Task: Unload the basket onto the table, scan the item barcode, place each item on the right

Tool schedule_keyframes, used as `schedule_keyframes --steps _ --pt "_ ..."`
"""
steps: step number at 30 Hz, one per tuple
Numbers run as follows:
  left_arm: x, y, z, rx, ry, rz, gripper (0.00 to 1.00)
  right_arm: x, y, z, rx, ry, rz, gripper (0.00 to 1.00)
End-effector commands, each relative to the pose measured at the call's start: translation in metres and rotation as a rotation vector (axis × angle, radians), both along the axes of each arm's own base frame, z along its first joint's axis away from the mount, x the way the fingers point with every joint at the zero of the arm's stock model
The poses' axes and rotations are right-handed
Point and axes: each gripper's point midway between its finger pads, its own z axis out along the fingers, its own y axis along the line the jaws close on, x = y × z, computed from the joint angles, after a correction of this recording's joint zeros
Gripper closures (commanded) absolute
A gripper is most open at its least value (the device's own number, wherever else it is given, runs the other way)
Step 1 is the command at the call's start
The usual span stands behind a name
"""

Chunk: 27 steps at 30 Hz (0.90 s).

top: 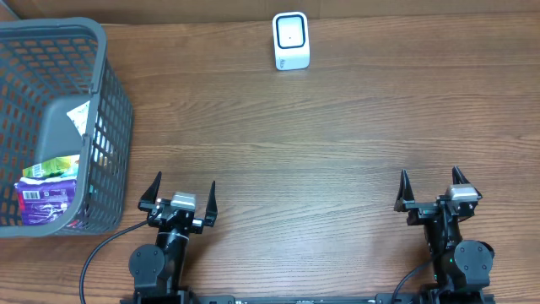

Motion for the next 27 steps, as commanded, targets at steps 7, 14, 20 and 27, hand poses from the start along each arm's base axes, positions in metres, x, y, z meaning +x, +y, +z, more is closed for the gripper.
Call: schedule_keyframes --steps 7,14,20,27 --pt "0.000 -0.001 -0.001 -0.075 0.007 0.000 0.00 0.000 -0.002 -0.001 -0.003 -0.009 -0.012 0.00" --pt "-0.001 -0.006 0.001 -0.094 0.000 -0.030 0.00 0.000 0.003 0.002 0.005 -0.020 0.014 0.00" --pt "-0.002 -0.013 0.004 -0.096 -0.006 -0.072 0.00 0.000 0.003 0.008 0.006 -0.042 0.014 0.00" --pt "-0.004 -0.015 0.021 -0.094 -0.036 -0.083 0.00 -0.002 0.007 0.020 0.007 -0.066 0.040 0.00"
